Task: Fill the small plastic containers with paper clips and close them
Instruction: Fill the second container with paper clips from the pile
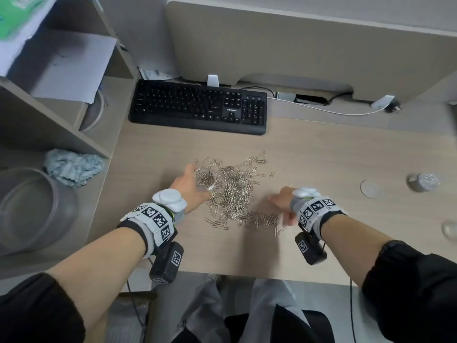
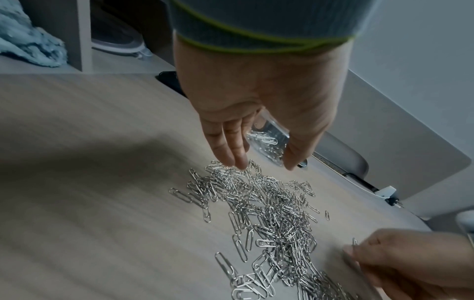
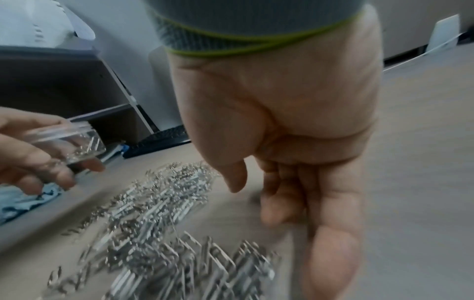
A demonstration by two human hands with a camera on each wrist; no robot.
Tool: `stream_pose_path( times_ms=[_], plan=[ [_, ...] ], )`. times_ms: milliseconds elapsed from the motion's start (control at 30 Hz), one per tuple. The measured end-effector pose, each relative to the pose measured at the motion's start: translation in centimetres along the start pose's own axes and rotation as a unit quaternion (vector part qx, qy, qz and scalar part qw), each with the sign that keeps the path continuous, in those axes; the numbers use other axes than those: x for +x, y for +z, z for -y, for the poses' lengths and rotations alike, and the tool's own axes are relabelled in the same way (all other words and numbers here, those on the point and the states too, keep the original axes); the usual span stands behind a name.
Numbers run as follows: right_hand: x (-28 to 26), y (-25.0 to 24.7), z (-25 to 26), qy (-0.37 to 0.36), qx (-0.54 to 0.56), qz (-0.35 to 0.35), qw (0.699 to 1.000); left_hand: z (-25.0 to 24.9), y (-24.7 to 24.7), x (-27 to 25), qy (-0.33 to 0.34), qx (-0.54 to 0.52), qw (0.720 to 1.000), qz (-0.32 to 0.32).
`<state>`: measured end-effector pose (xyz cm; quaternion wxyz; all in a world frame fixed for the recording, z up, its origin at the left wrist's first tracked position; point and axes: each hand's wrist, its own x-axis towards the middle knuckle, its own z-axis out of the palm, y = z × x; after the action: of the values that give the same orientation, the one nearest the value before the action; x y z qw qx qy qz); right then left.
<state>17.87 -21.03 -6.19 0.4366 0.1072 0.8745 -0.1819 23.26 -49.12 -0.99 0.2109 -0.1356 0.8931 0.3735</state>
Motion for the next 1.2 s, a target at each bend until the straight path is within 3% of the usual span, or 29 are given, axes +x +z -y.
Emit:
stream_pose_path(
  times_ms=[167,267,333,400,467,567,667,733,800,933,1200],
  plan=[
    [-0.1,2.6,0.2,0.036,0.106,0.068,0.991,-0.3,0.3,-0.2,0.016,-0.004,1.000,0.010],
    [-0.4,3.3,2.8,0.020,0.219,0.056,0.974,-0.2,0.6,0.0,0.006,0.001,1.000,0.009],
    [-0.7,3.0,4.1,0.002,0.239,0.041,0.970,-0.1,0.7,0.1,0.000,0.005,1.000,0.006],
    [-0.6,2.9,4.4,-0.033,0.173,0.029,0.984,-0.1,0.6,0.1,0.000,0.009,1.000,0.006],
    [-1.0,2.5,4.4,-0.081,0.002,-0.010,0.997,0.0,0.4,0.0,0.003,0.013,1.000,0.008],
    [-2.2,2.4,3.6,-0.134,-0.227,-0.043,0.964,0.3,0.3,0.0,0.004,0.016,1.000,0.005],
    [-3.6,4.1,3.6,-0.172,-0.329,-0.004,0.929,0.7,0.2,-0.1,0.004,0.023,1.000,-0.001],
    [-3.4,5.4,4.1,-0.199,-0.390,-0.017,0.899,1.0,0.2,-0.2,0.000,0.026,1.000,0.000],
    [-2.4,5.7,4.8,-0.225,-0.411,-0.060,0.881,1.3,0.2,-0.2,-0.005,0.026,1.000,0.002],
    [-0.5,4.6,6.5,-0.231,-0.403,-0.125,0.876,2.0,0.0,-0.1,-0.009,0.026,1.000,-0.006],
    [0.6,3.1,8.0,-0.238,-0.342,-0.069,0.907,2.4,0.4,0.2,-0.019,0.015,1.000,-0.007]
  ],
)
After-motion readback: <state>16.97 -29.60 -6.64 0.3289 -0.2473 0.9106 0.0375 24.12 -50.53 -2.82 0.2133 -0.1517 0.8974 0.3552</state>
